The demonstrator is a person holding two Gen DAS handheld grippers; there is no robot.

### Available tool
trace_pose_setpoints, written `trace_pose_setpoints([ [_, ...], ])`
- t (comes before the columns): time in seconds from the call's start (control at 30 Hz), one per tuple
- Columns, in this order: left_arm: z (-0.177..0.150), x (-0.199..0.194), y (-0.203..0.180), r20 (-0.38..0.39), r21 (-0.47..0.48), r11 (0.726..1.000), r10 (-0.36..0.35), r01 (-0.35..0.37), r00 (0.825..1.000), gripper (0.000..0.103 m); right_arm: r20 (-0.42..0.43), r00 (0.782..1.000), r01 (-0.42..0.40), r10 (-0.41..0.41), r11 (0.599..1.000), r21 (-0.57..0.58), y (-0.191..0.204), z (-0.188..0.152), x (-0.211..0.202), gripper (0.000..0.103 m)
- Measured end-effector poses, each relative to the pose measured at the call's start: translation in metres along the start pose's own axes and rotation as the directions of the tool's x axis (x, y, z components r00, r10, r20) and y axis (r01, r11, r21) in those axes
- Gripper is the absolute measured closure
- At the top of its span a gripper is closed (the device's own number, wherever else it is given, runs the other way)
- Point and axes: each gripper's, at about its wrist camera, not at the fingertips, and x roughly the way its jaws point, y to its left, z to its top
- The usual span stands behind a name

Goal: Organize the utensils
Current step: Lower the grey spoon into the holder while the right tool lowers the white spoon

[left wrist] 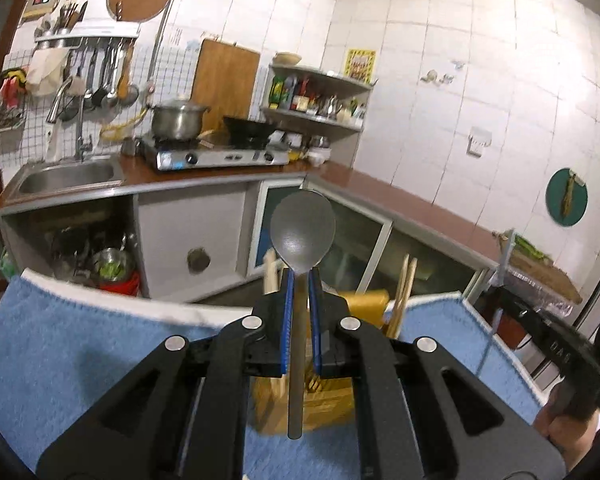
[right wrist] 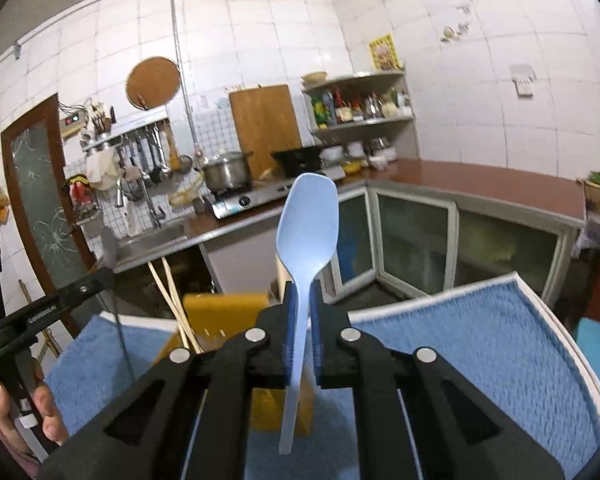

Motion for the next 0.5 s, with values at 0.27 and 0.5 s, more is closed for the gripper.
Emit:
trace_pose_setpoints([
  [0.27,0.023,0.021,-0.031,0.095,0.077,0.997,0.003,-0.011,0.995,0.097,0.105,0.994,-0.037,0.042,0.998,-0.052,0.027,0.021,0.02,0.096],
  [0.5,-0.002,0.059,-0.025,0.078,0.093,0.995,0.032,-0.04,0.996,0.097,0.13,0.99,-0.039,0.054,0.992,-0.118,0.038,-0.001,0.048,0.096],
])
